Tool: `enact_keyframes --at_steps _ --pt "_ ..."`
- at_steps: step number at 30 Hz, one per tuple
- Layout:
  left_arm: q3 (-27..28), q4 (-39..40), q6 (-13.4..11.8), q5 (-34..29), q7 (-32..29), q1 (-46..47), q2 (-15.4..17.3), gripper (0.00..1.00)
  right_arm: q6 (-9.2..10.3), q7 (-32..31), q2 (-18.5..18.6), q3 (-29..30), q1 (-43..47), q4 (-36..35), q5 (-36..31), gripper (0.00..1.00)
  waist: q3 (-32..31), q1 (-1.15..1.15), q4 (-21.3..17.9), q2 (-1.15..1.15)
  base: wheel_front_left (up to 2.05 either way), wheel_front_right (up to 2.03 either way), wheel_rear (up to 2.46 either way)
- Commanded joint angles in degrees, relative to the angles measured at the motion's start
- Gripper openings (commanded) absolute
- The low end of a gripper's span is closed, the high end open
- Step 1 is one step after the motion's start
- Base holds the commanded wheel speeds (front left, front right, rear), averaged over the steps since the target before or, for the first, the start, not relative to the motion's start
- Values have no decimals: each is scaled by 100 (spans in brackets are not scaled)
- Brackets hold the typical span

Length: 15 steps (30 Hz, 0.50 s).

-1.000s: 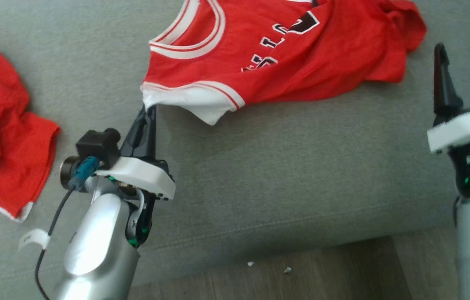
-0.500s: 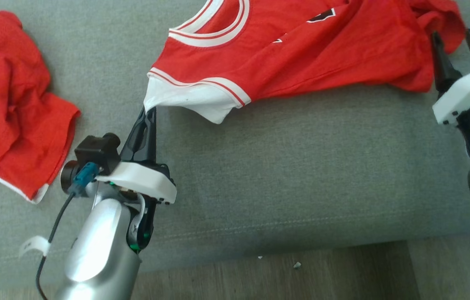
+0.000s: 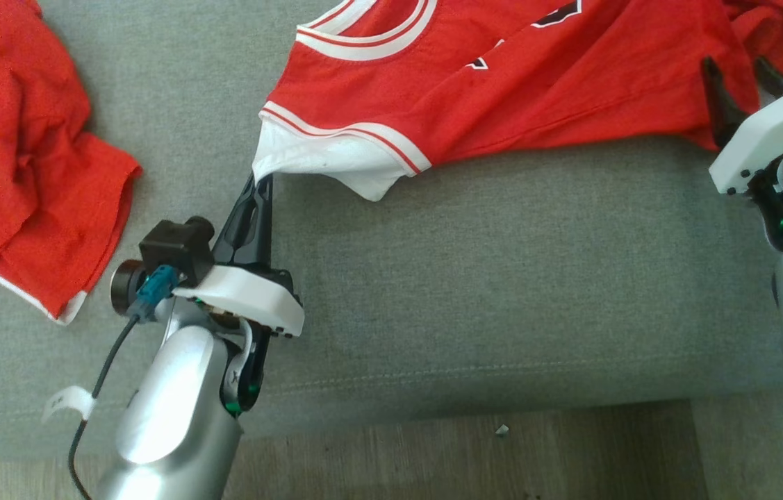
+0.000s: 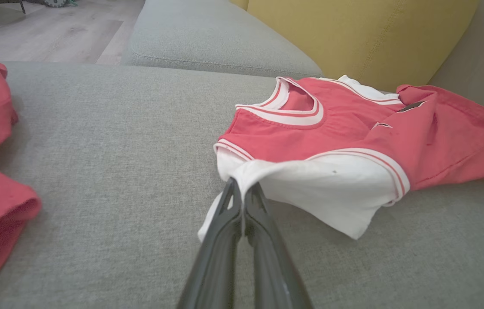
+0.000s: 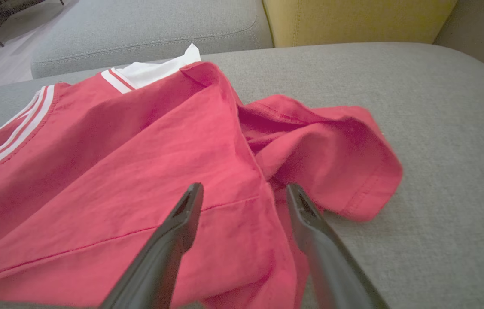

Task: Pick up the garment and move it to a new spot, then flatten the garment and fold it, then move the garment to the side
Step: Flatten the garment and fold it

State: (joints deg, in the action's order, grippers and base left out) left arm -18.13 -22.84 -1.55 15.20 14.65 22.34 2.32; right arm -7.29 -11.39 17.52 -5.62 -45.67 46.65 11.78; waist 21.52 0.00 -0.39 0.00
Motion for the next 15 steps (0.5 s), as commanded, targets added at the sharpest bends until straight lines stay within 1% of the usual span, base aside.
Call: enact_keyframes --at_steps 1,15 --pt "134 148 -37 -55 35 181 56 0 -20 67 59 -99 -149 -128 70 100 3 0 5 0 0 0 0" --pt "115 126 -37 -141 35 208 56 0 -20 460 23 -258 -498 666 245 100 84 0 68 0 0 0 0"
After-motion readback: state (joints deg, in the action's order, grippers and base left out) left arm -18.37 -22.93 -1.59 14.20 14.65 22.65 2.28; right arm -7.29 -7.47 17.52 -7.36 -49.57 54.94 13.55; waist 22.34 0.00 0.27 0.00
